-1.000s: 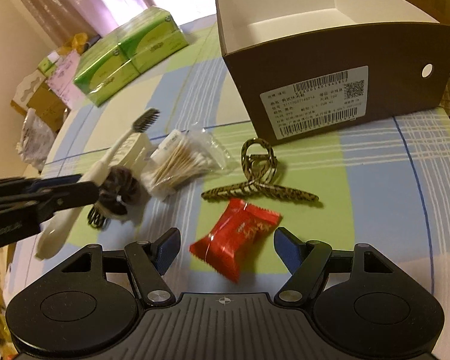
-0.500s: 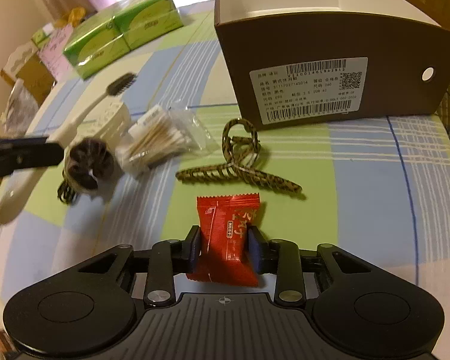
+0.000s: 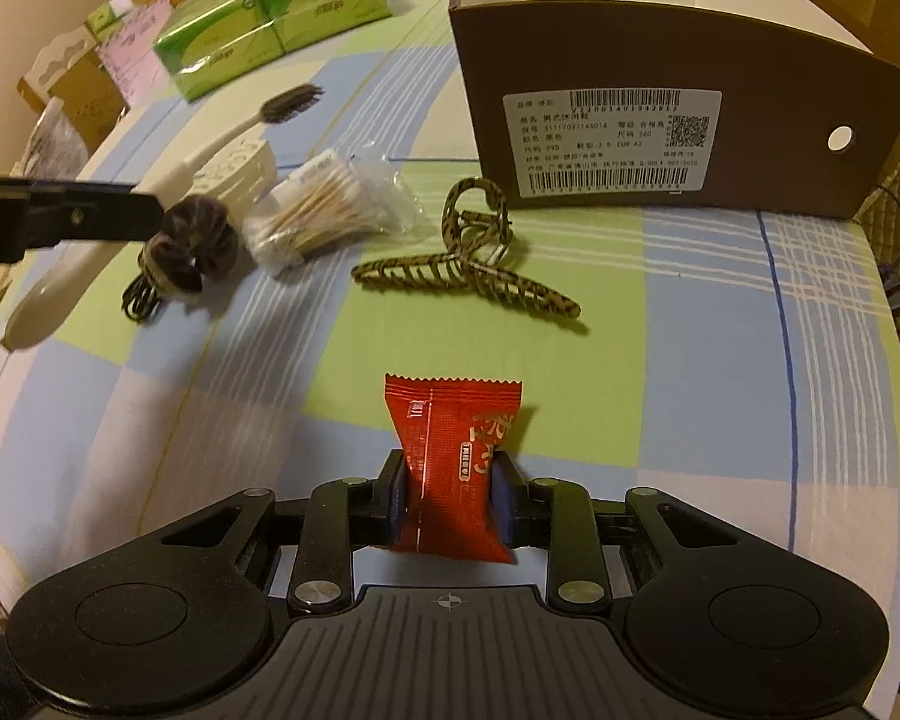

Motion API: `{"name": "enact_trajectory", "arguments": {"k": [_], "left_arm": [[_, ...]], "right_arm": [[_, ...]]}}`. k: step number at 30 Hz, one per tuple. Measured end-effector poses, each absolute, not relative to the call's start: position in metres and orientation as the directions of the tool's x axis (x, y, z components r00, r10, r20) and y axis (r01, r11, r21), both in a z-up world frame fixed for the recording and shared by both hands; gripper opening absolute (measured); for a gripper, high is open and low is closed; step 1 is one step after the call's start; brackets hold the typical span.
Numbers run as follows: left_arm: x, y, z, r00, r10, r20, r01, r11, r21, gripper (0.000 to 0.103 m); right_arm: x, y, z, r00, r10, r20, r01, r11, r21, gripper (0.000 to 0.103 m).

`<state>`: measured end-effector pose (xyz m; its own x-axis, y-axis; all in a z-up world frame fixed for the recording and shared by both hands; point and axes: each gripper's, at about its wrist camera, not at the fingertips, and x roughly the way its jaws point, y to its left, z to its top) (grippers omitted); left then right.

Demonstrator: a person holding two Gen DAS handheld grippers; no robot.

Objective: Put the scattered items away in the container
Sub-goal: 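Lift the toothbrush and red packet and carry both over the shoebox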

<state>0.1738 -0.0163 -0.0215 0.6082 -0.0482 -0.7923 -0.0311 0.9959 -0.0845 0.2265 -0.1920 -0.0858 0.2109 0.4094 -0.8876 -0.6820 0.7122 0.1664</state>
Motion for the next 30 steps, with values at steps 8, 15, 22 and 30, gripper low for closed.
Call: {"name": "enact_trajectory", "arguments": {"k": [8,15,22,30], "left_arm": [[0.173,-0.023,-0.021,0.607,-0.054,-0.793,-0.023,0.996,-0.085,0.017],[0.174,-0.028,-0.02,0.605,-0.046,-0.795,-0.027,0.997,-0.078,0.017],[0.175,-0.029,-0.019,0.604,-0.035,-0.796,-0.036,0.997,-0.071,0.017],[0.178,-0.03,-0.02,0.6,-0.031,-0.799,-0.042,0.997,-0.07,0.017]], "right_arm": [[0.22,-0.192,-0.087,0.21,0.4,-0.892,-0.72,0.681,0.136,0.03],[0.215,-0.191,-0.087,0.224,0.4,-0.889,-0.754,0.649,0.102,0.028],[0.221,-0.201,-0.085,0.182,0.414,-0.892,-0.732,0.663,0.159,0.028],[0.243,-0.231,-0.073,0.182,0.435,-0.882,-0.66,0.719,0.218,0.027]]}}
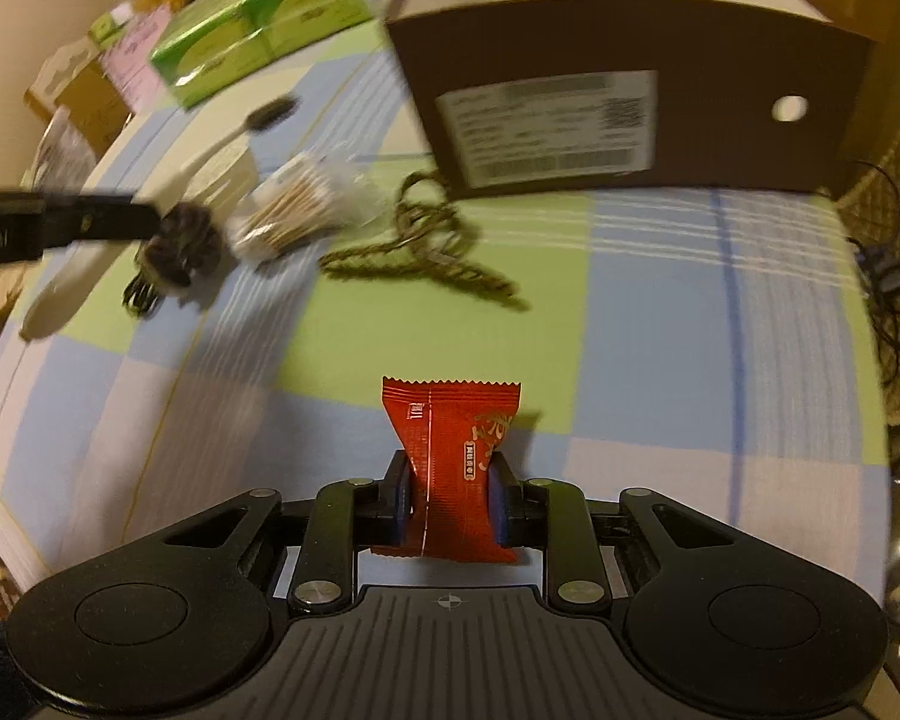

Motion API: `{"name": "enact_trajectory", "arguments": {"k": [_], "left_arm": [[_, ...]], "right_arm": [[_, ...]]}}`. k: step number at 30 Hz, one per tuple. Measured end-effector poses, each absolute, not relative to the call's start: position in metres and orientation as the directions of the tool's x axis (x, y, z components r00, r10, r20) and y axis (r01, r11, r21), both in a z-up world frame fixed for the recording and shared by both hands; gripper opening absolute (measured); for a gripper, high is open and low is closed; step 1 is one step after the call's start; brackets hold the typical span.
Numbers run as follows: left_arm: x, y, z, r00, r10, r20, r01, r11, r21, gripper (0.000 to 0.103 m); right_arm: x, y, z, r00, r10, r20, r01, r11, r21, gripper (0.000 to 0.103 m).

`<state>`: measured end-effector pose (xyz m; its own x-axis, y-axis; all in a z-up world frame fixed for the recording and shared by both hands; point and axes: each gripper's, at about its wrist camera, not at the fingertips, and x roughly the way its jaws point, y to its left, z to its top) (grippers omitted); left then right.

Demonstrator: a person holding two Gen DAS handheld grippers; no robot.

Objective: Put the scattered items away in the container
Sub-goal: 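Lift the toothbrush and red packet and carry both over the shoebox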

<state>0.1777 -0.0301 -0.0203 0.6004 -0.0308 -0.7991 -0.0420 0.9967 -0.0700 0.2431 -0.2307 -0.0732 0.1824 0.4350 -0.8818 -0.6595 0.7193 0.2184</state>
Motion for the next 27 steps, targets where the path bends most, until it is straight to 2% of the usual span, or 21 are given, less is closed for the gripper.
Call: {"name": "enact_trajectory", "arguments": {"k": [9,17,27], "left_arm": [[0.188,-0.035,-0.016,0.608,-0.048,-0.792,-0.036,0.995,-0.089,0.017],[0.212,-0.039,0.005,0.644,-0.109,-0.757,-0.01,0.988,-0.151,0.017],[0.289,-0.053,0.046,0.711,-0.176,-0.681,0.048,0.978,-0.203,0.017]], "right_arm": [[0.286,-0.266,-0.03,0.272,0.502,-0.821,-0.593,0.759,0.267,0.027],[0.329,-0.27,0.021,0.341,0.586,-0.735,-0.616,0.73,0.296,0.027],[0.408,-0.229,0.059,0.4,0.623,-0.672,-0.674,0.697,0.245,0.027]]}}
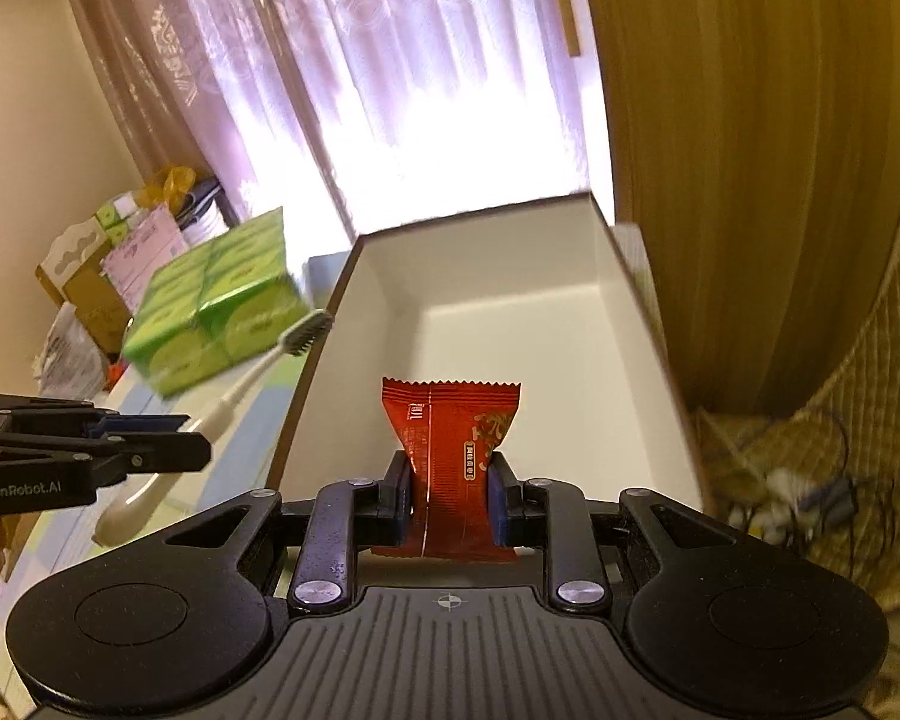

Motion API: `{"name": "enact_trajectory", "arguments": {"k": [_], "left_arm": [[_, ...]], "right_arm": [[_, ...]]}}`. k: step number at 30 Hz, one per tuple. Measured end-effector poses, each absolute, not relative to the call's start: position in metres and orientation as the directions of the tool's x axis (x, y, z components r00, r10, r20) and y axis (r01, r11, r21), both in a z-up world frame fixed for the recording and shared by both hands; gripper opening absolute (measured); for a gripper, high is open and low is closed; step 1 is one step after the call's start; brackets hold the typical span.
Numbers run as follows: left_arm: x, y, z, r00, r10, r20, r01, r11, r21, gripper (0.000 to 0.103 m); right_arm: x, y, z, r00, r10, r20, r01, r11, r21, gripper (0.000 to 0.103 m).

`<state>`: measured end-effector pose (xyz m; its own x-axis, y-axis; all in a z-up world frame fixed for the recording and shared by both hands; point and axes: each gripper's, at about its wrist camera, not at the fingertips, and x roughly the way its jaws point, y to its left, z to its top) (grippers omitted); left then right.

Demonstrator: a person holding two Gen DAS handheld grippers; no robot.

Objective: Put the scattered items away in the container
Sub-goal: 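Lift the toothbrush and red packet and carry both over the shoebox, then open both grippers to drop the toothbrush and red packet into the shoebox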

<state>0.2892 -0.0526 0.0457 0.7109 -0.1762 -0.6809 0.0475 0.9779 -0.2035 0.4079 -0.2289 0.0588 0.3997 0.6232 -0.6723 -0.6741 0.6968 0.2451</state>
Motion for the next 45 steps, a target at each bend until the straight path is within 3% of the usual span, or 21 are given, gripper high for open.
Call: {"name": "enact_trajectory", "arguments": {"k": [9,19,33,43,44,45], "left_arm": [[0.397,-0.065,0.049,0.686,-0.21,-0.697,0.056,0.97,-0.238,0.017],[0.481,-0.072,-0.008,0.57,-0.184,-0.801,-0.025,0.97,-0.24,0.017],[0.518,-0.081,-0.059,0.451,-0.1,-0.887,-0.058,0.988,-0.141,0.017],[0.513,-0.079,-0.06,0.456,-0.109,-0.883,-0.045,0.988,-0.146,0.018],[0.511,-0.079,-0.059,0.457,-0.112,-0.882,-0.045,0.988,-0.149,0.018],[0.51,-0.078,-0.058,0.459,-0.114,-0.881,-0.045,0.987,-0.152,0.018]], "right_arm": [[0.479,-0.179,0.034,0.37,0.563,-0.739,-0.709,0.685,0.167,0.027],[0.516,-0.154,-0.017,0.327,0.44,-0.836,-0.747,0.663,0.057,0.027],[0.526,-0.141,-0.043,0.281,0.383,-0.88,-0.768,0.64,0.033,0.027],[0.521,-0.141,-0.044,0.27,0.388,-0.881,-0.786,0.617,0.03,0.028],[0.52,-0.14,-0.044,0.268,0.392,-0.88,-0.789,0.614,0.033,0.03],[0.52,-0.14,-0.044,0.261,0.398,-0.879,-0.793,0.608,0.04,0.042]]}}
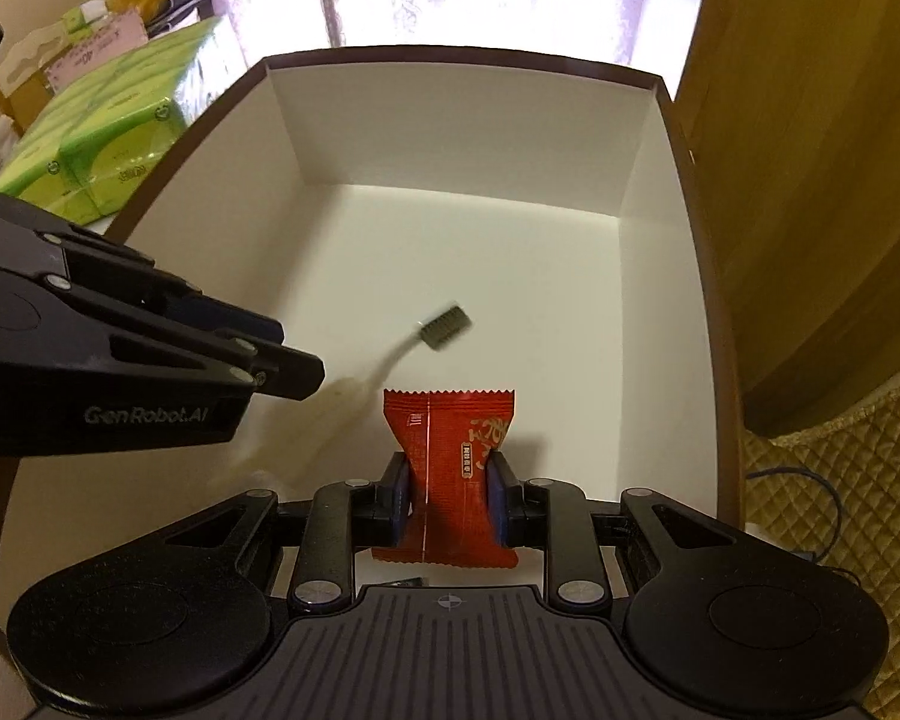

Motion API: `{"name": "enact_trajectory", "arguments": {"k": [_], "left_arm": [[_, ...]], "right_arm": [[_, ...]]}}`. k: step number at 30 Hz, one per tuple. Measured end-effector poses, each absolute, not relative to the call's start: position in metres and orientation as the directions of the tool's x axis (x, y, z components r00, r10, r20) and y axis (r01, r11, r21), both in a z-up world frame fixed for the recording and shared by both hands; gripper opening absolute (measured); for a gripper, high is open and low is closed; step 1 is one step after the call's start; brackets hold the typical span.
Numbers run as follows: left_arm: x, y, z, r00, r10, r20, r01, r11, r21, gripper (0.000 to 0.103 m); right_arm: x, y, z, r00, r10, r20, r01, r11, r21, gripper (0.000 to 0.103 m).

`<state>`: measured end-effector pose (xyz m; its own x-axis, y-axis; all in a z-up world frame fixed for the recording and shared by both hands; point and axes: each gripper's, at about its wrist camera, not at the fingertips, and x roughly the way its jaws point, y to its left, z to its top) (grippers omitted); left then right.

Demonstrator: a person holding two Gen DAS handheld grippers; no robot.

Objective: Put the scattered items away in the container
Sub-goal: 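Open both grippers to drop the toothbrush and red packet into the shoebox, then withdraw both grippers from the shoebox toward the remaining items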

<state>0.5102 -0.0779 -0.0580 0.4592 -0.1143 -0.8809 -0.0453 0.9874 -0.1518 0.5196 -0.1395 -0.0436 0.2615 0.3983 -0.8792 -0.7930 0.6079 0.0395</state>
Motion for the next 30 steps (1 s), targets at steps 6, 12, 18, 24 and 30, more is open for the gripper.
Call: {"name": "enact_trajectory", "arguments": {"k": [6,12,18,24,30], "left_arm": [[0.502,-0.072,-0.046,0.476,-0.125,-0.871,-0.042,0.985,-0.165,0.019],[0.491,-0.07,-0.036,0.484,-0.137,-0.864,-0.03,0.985,-0.173,0.026],[0.478,-0.074,-0.029,0.479,-0.15,-0.865,-0.009,0.984,-0.175,0.038],[0.462,-0.079,-0.015,0.492,-0.128,-0.861,0.012,0.99,-0.141,0.057],[0.446,-0.084,-0.003,0.5,-0.095,-0.861,0.012,0.995,-0.103,0.072]], "right_arm": [[0.505,-0.14,-0.035,0.263,0.443,-0.857,-0.826,0.562,0.037,0.076],[0.501,-0.149,-0.025,0.248,0.463,-0.851,-0.815,0.574,0.075,0.094],[0.484,-0.162,-0.01,0.277,0.482,-0.831,-0.811,0.582,0.067,0.102],[0.471,-0.173,0.0,0.302,0.466,-0.832,-0.794,0.606,0.052,0.102],[0.455,-0.183,0.009,0.355,0.461,-0.813,-0.771,0.636,0.024,0.102]]}}
